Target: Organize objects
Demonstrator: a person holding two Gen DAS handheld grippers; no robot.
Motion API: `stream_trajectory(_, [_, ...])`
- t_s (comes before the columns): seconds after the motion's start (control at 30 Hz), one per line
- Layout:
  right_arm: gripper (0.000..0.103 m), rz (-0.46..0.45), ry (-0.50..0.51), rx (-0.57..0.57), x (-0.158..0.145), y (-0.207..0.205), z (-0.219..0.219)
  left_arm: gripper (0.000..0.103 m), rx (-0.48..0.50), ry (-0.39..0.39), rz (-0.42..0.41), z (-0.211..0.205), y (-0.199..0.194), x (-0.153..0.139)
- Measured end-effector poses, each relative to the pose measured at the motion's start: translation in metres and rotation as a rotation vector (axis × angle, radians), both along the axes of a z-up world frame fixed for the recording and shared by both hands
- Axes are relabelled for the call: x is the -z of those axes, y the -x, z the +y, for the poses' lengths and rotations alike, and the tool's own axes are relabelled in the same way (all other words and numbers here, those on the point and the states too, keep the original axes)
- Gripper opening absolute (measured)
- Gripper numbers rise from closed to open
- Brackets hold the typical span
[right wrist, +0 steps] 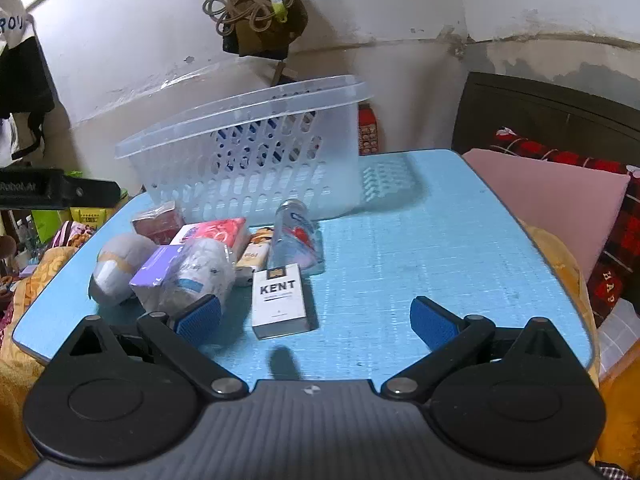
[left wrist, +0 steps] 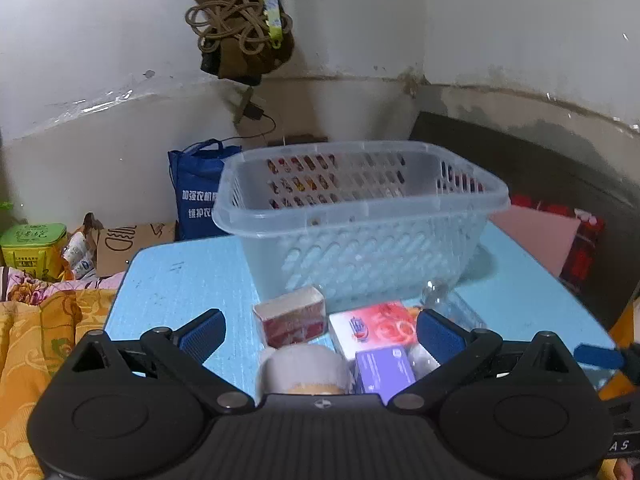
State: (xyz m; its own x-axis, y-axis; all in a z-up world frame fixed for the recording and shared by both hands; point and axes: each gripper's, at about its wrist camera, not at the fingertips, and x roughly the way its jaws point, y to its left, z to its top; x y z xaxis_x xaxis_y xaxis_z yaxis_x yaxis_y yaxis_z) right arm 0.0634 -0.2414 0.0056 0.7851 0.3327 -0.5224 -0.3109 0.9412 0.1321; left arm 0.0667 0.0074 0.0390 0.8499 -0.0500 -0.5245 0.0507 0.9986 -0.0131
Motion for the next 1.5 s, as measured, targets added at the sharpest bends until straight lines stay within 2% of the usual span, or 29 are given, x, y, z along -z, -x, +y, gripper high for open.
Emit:
stream_trajectory(0.1, [0.103, 0.001, 0.022, -0.004, -0.001, 0.001, 0.008, 0.103, -0.006, -0.021, -0.014, -0.003, 0.004, 0.001])
stream_trajectory(0.7, [0.103, 0.02, 0.023, -0.021, -0.002, 0.003, 0.013, 0.103, -0.031, 0.011, 0.021, 0.002, 0.005, 0.015])
stream_trajectory(0.87, [0.103, 0.022, 0.027, -0.021, -0.002, 0.003, 0.012, 0.103, -0.013, 0.069, 0.09, 0.001, 0.008, 0.025])
stream_trajectory(1.0, [0.103, 0.013, 0.049, -0.03, -0.004, 0.004, 0.013, 0.103, 0.014, 0.089, 0.114, -0.006, 0.012, 0.032])
stream_trajectory(1.27, [0.103, 0.006, 0.084, -0.045, -0.011, 0.006, 0.01, 0.103, 0.005, 0.046, 0.127, -0.018, 0.021, 0.038])
stream_trajectory(1.5, [0.103, 0.009, 0.081, -0.053, -0.011, 0.006, 0.01, 0.103, 0.014, 0.049, 0.156, -0.02, 0.022, 0.047])
